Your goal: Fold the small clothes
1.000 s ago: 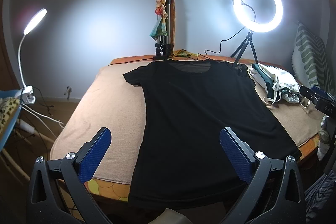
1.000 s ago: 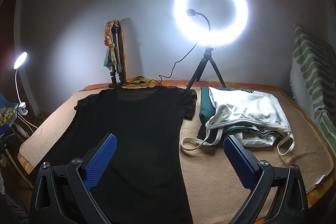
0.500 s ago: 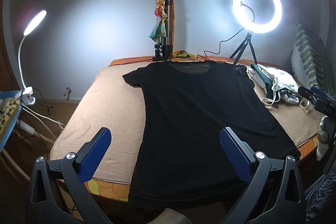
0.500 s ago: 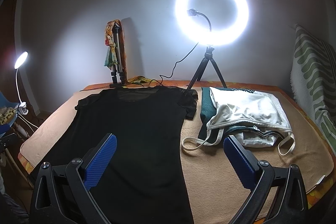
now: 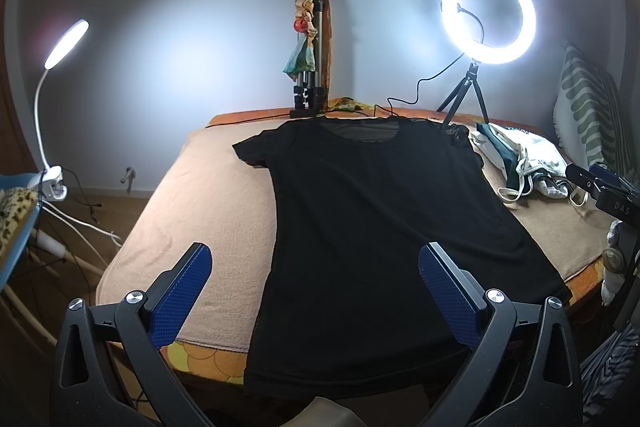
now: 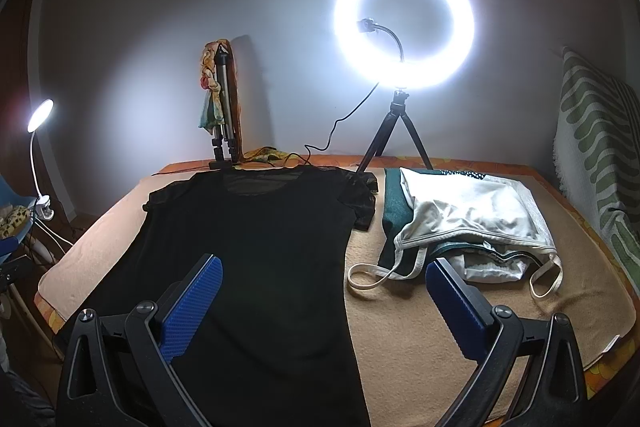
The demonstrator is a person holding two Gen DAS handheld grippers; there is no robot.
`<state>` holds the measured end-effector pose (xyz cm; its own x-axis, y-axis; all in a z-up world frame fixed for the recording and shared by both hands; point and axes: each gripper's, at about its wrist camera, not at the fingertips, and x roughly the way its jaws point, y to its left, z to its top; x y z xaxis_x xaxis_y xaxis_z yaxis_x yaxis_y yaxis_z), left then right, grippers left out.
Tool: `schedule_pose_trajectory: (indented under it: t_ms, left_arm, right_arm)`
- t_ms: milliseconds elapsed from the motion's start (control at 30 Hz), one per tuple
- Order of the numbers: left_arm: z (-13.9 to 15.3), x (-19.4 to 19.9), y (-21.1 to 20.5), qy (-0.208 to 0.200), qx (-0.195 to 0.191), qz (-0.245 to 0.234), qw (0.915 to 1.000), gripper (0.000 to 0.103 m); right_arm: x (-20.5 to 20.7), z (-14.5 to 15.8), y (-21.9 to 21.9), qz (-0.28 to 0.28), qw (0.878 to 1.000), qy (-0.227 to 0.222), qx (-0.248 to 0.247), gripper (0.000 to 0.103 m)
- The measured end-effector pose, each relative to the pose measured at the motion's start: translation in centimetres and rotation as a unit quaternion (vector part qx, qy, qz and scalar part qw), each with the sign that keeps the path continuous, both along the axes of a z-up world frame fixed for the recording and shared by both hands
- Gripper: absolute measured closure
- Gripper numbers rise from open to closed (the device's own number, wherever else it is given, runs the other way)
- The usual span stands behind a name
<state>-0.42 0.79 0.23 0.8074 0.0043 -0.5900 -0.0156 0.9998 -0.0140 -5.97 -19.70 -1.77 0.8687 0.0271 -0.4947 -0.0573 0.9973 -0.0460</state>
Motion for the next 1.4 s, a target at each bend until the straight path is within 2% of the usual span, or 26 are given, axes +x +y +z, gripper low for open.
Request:
schedule_pose_trajectory:
  t_ms: [1000, 1267, 1400]
  left_arm:
    - [0.0, 0.0, 0.1, 0.001, 0.000, 0.000, 1.0000, 0.000]
    - [-0.7, -0.3, 1.6, 0.007, 0.003, 0.015, 0.9999, 0.000]
    - [-1.3, -0.2, 3.3, 0.020, -0.015, 0.025, 0.9994, 0.000]
  right_arm:
    - [0.4, 0.1, 1.2, 0.012, 1.000, -0.006, 0.007, 0.000]
    - [1.1, 0.2, 2.7, 0.030, 0.999, -0.001, 0.016, 0.000]
    - [1.8, 0.7, 4.0, 0.049, 0.999, 0.003, 0.021, 0.000]
